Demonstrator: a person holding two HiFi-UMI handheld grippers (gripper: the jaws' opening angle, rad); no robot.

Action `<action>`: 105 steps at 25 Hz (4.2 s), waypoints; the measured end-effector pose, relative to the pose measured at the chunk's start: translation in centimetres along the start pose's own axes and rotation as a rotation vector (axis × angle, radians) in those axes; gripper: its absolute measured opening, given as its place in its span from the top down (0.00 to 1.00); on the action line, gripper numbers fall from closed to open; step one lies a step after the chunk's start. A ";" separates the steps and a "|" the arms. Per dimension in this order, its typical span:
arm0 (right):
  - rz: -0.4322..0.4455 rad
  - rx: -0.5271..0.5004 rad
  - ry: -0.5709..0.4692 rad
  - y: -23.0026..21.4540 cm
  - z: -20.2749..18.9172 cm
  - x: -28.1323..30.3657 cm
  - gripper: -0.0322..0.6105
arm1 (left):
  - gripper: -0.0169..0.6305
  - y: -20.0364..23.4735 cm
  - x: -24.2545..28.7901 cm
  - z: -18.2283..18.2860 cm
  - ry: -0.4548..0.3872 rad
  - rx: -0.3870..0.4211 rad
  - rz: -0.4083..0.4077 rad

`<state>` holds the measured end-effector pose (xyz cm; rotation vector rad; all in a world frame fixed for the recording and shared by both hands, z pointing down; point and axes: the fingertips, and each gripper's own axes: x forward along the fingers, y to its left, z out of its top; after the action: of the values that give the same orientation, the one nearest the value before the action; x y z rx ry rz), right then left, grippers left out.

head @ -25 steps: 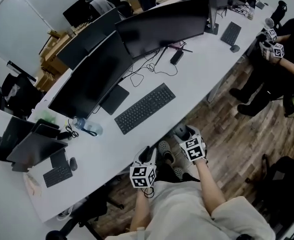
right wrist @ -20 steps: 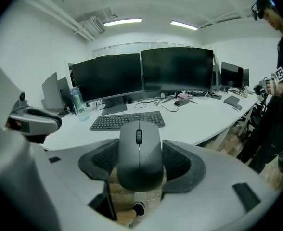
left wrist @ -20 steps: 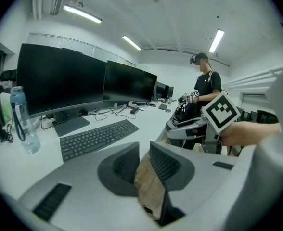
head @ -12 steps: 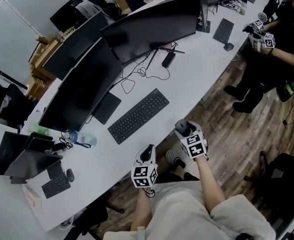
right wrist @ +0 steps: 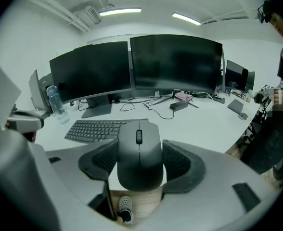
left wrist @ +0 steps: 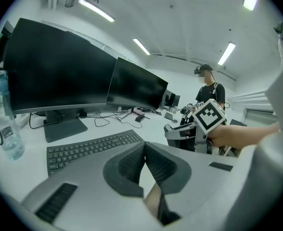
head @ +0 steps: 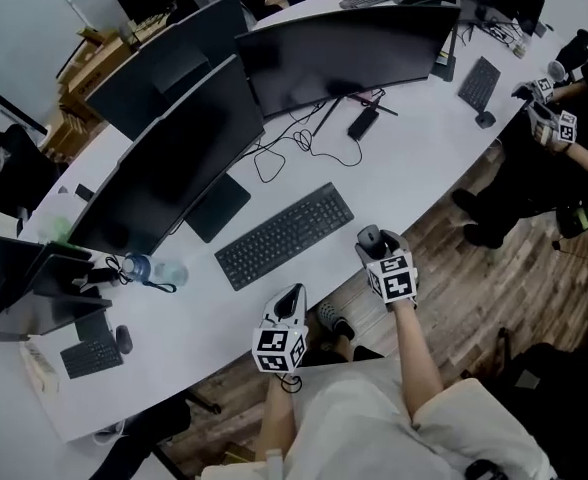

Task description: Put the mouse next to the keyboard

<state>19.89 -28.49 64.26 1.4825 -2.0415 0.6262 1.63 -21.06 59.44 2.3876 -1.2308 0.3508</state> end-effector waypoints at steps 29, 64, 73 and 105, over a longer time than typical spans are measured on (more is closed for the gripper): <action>-0.013 -0.093 0.280 -12.5 2.1 15.9 0.50 | 0.94 4.1 12.4 1.6 0.052 -0.104 -0.029; 0.112 -0.205 0.289 -11.5 3.0 21.3 0.49 | 0.94 7.1 5.1 2.7 0.008 -0.164 0.479; 0.151 -0.211 0.220 -11.4 4.4 20.5 0.51 | 0.94 5.4 2.5 0.2 -0.022 -0.281 0.594; 0.294 -0.236 0.026 7.1 -1.9 -0.6 0.53 | 0.94 1.7 -9.1 -4.8 -0.065 -0.071 0.490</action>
<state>13.54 -24.83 64.90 1.0463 -2.2456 0.4915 -5.07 -13.14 60.39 2.0282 -1.8235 0.3685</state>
